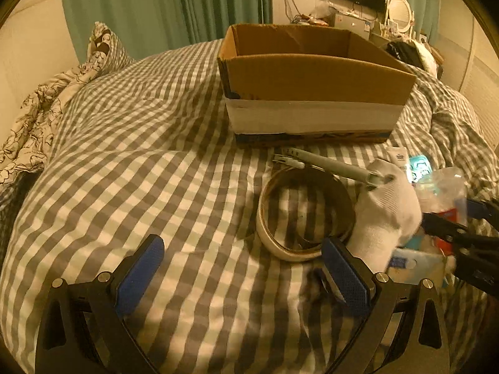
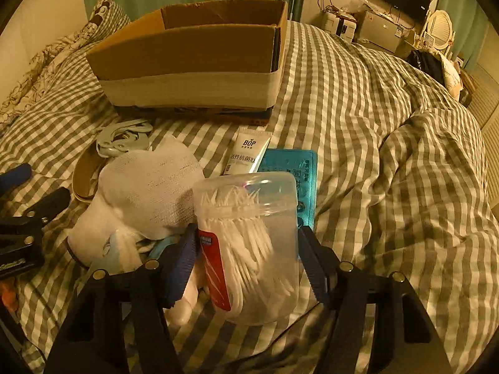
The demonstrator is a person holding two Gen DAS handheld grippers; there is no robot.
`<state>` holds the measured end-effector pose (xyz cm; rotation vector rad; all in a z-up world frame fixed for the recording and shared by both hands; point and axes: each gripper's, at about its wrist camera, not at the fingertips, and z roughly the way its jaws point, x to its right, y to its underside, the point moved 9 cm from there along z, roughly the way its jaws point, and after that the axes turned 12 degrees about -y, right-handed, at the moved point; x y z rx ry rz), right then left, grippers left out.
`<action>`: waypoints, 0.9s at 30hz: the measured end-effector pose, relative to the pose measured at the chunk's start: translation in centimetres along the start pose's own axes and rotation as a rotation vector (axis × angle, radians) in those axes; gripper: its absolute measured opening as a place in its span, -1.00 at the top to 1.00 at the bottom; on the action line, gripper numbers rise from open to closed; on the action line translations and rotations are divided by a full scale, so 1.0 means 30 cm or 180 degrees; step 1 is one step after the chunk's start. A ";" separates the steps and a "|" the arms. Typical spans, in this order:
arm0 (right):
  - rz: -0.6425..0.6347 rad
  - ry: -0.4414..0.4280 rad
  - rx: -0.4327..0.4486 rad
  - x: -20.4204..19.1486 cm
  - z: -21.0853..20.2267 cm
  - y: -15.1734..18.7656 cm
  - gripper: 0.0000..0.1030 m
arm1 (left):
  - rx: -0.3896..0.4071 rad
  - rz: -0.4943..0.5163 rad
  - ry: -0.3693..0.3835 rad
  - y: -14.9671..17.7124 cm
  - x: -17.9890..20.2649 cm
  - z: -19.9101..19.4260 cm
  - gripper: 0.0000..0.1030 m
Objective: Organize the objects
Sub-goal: 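Grasp the beige tape roll with the left tool while the right tool grasps the clear swab tub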
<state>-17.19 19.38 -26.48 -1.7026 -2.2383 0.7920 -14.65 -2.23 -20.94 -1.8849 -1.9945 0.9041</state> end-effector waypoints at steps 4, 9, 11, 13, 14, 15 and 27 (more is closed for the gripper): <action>0.0012 -0.0069 0.0122 0.001 -0.040 -0.015 -0.22 | -0.0104 -0.0014 0.0038 -0.035 -0.003 0.066 -0.72; 0.0000 -0.0111 0.0101 -0.013 -0.034 -0.021 -0.22 | -0.0279 0.0125 0.0045 -0.052 0.039 0.160 0.05; -0.0002 -0.0114 0.0095 -0.016 -0.030 -0.020 -0.22 | -0.0297 0.0218 0.0145 -0.044 0.074 0.174 0.38; 0.0018 -0.0142 0.0106 -0.015 -0.032 -0.018 -0.22 | -0.0248 0.0259 0.0206 -0.042 0.092 0.168 0.73; 0.0022 -0.0149 0.0113 -0.015 -0.033 -0.019 -0.22 | -0.0216 0.0236 0.0221 -0.043 0.090 0.161 0.78; 0.0024 -0.0153 0.0130 -0.016 -0.036 -0.019 -0.22 | -0.0185 0.0208 0.0236 -0.045 0.085 0.151 0.81; -0.0162 -0.0042 0.0508 -0.056 -0.196 -0.062 -0.22 | 0.0238 0.0066 0.0217 -0.061 -0.038 -0.074 0.85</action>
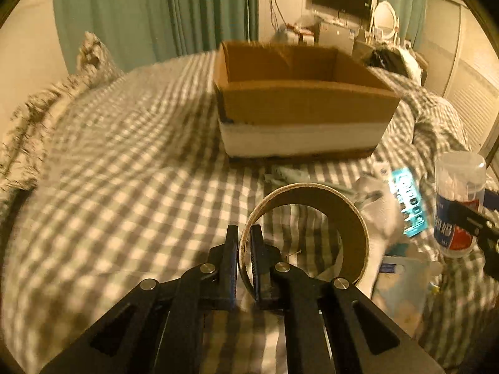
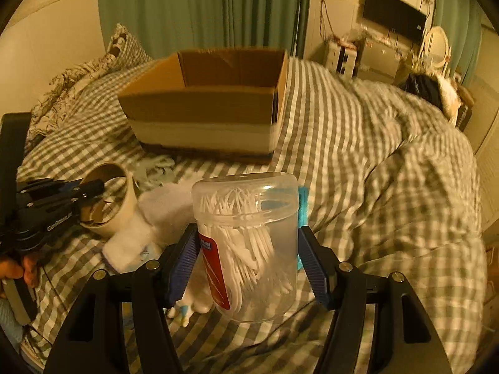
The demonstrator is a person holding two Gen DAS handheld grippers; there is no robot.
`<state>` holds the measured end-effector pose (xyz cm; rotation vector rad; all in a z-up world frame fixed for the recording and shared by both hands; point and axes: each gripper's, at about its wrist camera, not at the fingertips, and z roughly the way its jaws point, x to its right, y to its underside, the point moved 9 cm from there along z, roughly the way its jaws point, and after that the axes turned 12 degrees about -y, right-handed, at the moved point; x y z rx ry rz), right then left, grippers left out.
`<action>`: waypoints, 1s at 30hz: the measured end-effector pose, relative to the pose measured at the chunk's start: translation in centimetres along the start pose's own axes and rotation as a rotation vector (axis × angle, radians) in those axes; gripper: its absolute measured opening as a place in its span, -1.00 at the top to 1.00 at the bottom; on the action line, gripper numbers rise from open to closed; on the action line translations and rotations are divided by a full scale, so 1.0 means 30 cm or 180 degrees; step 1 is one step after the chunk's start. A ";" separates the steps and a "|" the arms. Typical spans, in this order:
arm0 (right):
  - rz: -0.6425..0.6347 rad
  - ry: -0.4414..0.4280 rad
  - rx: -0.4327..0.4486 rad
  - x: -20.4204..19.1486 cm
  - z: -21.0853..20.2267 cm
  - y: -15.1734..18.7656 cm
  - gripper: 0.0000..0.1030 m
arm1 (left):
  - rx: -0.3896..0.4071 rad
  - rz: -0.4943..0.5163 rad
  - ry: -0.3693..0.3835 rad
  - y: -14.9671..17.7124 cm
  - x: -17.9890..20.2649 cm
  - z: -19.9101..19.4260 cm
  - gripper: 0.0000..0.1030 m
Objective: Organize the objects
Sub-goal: 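Carry tape roll and swab tub into the cardboard box and release both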
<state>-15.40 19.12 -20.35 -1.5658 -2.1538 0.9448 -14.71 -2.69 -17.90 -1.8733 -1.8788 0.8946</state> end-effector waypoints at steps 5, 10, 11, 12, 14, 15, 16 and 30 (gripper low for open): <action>-0.0084 -0.0033 0.0230 -0.033 -0.106 -0.081 -0.22 | 0.0278 -0.0035 -0.0028 -0.102 -0.052 -0.131 0.85; -0.0262 -0.0070 0.0527 -0.086 -0.203 -0.250 -0.22 | 0.0567 -0.0038 -0.0040 -0.297 -0.110 -0.211 0.85; -0.0298 -0.0089 0.0556 -0.098 -0.207 -0.290 -0.22 | 0.0625 -0.0020 -0.0056 -0.337 -0.113 -0.218 0.85; -0.0336 -0.0110 0.0581 -0.107 -0.205 -0.339 -0.22 | 0.0677 -0.0008 -0.0071 -0.392 -0.114 -0.218 0.85; -0.0356 -0.0109 0.0608 -0.107 -0.197 -0.400 -0.22 | 0.0682 -0.0034 -0.0019 -0.470 -0.112 -0.198 0.85; -0.0364 -0.0107 0.0620 -0.106 -0.184 -0.443 -0.22 | 0.0693 -0.0048 -0.0003 -0.501 -0.113 -0.187 0.85; -0.0366 -0.0118 0.0622 -0.105 -0.166 -0.484 -0.22 | 0.0694 -0.0046 0.0008 -0.552 -0.110 -0.164 0.85; -0.0129 -0.0200 0.0359 0.000 0.228 -0.749 -0.22 | 0.0304 0.0040 0.0187 -0.762 -0.028 0.213 0.85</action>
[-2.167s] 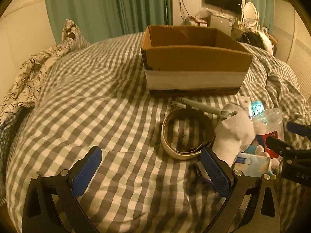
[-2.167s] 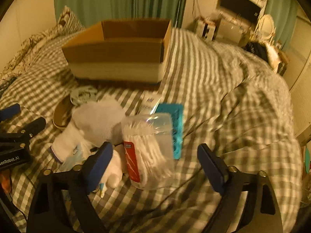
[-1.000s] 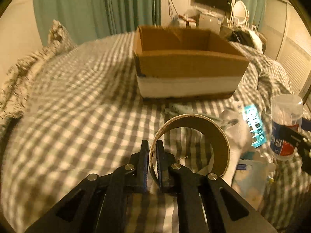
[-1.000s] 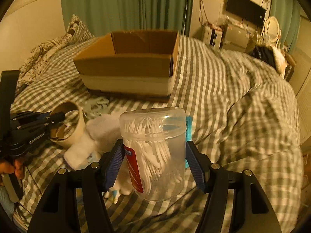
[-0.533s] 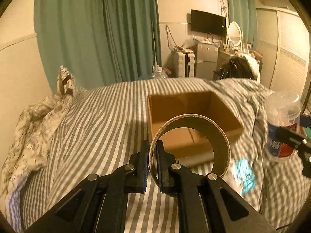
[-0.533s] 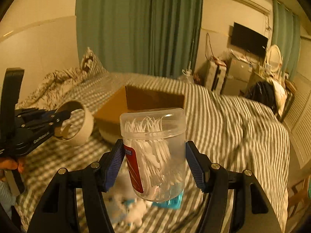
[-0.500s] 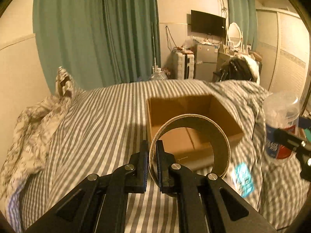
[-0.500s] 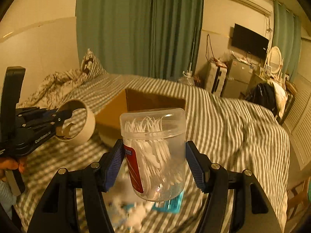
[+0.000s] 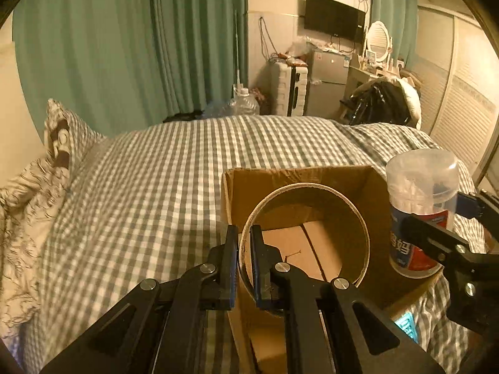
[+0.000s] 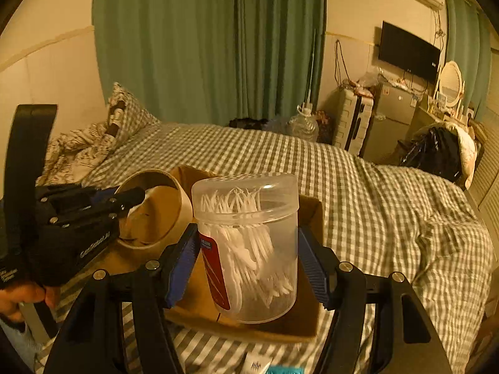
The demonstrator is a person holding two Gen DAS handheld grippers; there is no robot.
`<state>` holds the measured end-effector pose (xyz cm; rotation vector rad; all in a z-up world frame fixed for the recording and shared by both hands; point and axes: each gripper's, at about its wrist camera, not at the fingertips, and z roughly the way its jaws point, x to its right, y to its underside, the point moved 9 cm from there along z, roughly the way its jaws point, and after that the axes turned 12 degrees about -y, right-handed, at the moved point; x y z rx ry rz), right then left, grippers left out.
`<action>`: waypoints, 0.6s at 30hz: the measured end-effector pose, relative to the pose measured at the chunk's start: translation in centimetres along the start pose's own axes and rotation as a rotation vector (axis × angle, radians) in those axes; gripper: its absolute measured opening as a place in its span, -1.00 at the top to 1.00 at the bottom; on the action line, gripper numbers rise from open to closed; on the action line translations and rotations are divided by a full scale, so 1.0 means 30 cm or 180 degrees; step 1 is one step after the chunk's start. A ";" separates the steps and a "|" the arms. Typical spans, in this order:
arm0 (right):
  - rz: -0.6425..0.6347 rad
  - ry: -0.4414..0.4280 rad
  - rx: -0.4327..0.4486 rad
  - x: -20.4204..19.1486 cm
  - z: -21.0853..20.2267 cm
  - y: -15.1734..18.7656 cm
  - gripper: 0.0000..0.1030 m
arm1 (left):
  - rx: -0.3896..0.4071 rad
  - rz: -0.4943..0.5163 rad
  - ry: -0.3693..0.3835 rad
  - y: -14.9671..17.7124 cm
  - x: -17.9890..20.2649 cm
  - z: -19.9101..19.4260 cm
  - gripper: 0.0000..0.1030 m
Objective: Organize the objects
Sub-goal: 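Carry tape roll and swab tub into the cardboard box and release both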
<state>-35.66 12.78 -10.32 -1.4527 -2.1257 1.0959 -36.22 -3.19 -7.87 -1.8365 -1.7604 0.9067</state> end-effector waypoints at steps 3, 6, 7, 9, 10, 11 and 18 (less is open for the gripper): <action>0.0097 0.0008 -0.0077 0.031 0.056 0.032 -0.22 | 0.0076 0.0031 0.0023 -0.004 -0.015 0.019 0.85; 0.0246 0.0053 -0.0119 0.075 0.091 0.059 -0.23 | 0.0121 -0.0036 0.0143 0.005 -0.024 0.020 0.85; 0.0310 0.0099 -0.0121 0.091 0.095 0.066 -0.23 | 0.0137 -0.0051 0.0173 0.012 -0.024 0.019 0.82; 0.0387 0.0146 -0.0112 0.113 0.085 0.078 -0.34 | 0.0196 -0.0031 0.0226 0.022 -0.013 0.009 0.75; 0.0397 0.0170 -0.0098 0.123 0.077 0.077 -0.44 | 0.0210 0.0007 0.0232 0.026 -0.008 0.005 0.63; 0.0400 0.0212 -0.0063 0.129 0.062 0.079 -0.46 | 0.0204 0.0059 0.0283 0.034 0.005 0.000 0.49; 0.0267 0.0349 0.0076 0.087 -0.080 0.044 -0.57 | 0.0217 0.0253 0.0217 0.062 0.043 -0.086 -0.24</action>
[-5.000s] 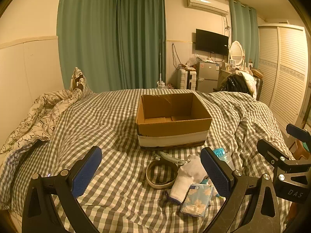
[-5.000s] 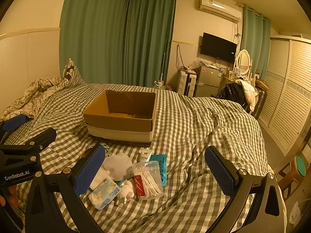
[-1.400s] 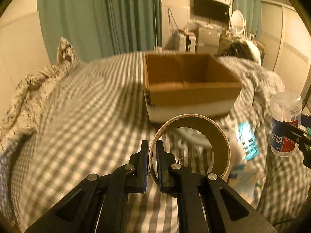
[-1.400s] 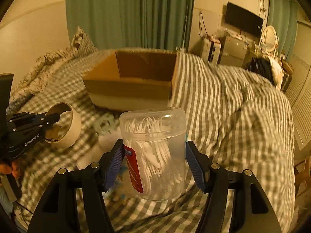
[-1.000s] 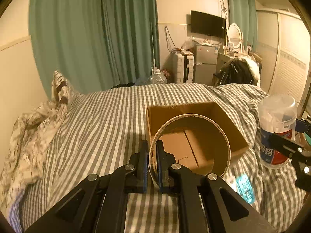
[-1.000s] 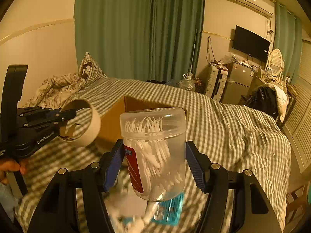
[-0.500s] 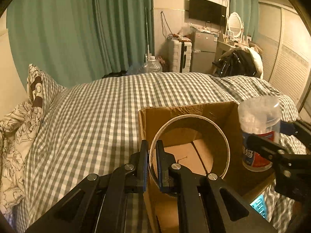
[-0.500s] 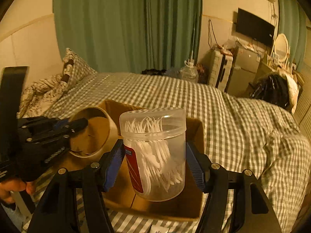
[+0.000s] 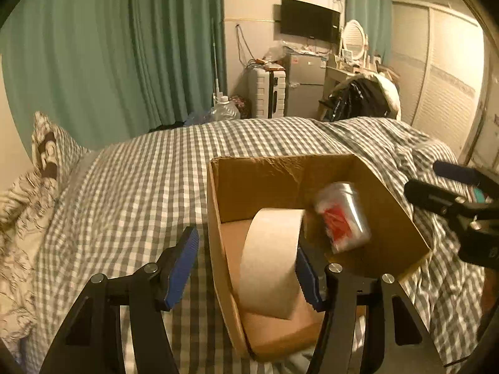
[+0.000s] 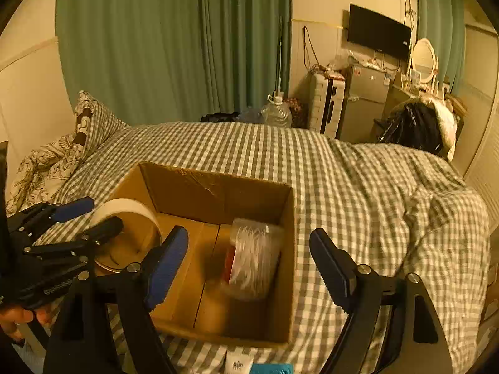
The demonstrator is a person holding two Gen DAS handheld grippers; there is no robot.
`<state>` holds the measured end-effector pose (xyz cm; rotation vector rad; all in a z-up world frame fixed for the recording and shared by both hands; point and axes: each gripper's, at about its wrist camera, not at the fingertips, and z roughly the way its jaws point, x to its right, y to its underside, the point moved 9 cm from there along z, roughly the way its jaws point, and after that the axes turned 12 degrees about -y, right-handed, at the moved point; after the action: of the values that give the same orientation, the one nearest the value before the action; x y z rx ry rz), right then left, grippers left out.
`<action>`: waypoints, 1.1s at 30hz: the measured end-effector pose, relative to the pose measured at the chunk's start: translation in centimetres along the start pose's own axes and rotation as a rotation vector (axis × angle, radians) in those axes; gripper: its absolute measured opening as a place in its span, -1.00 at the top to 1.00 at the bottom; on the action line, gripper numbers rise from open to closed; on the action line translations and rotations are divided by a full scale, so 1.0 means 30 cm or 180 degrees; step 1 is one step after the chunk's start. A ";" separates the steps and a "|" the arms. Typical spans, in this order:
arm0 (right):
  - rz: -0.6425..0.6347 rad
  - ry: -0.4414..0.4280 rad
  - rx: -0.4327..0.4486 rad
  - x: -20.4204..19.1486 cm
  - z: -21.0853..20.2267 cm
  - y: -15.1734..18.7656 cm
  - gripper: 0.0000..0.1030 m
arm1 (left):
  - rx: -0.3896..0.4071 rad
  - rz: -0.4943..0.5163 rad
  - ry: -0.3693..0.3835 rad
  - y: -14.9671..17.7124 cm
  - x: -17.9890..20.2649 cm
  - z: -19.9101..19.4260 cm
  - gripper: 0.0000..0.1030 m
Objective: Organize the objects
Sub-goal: 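Carry tape roll and swab tub into the cardboard box and release both, then grasp the white sock with the left tool while the right tool grasps the white plush toy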
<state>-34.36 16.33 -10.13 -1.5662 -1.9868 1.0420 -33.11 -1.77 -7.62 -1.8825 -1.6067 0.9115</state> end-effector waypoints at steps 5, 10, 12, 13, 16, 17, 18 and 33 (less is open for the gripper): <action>-0.0136 0.0095 0.0063 -0.030 -0.145 0.014 -0.62 | 0.0115 -0.0062 0.0001 -0.005 -0.002 -0.124 -0.65; -0.0211 0.0117 0.0103 -0.041 -0.299 0.065 -0.64 | 0.0154 -0.0131 -0.0090 0.017 -0.006 -0.243 -0.66; -0.0244 0.0110 0.0126 -0.046 -0.361 0.101 -0.65 | 0.0165 -0.0140 -0.0107 0.057 0.008 -0.292 -0.66; -0.0258 0.0105 0.0131 -0.049 -0.379 0.117 -0.65 | 0.0163 -0.0148 -0.0112 0.078 0.016 -0.308 -0.66; -0.0270 0.0082 0.0132 -0.060 -0.433 0.181 -0.65 | 0.0076 -0.0149 -0.0130 0.167 0.056 -0.337 -0.66; -0.0280 0.0080 0.0122 -0.066 -0.447 0.208 -0.65 | 0.0045 -0.0144 -0.0138 0.200 0.071 -0.342 -0.66; -0.0288 0.0091 0.0116 -0.071 -0.462 0.240 -0.65 | 0.0014 -0.0143 -0.0143 0.233 0.085 -0.344 -0.66; 0.0106 0.0097 -0.0261 0.025 -0.399 0.644 -0.66 | -0.0536 0.0048 0.0189 0.624 0.313 -0.204 -0.36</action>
<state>-13.62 22.48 -17.18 -1.6528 -2.0127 0.9545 -15.58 4.40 -19.06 -2.0175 -1.6811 0.7388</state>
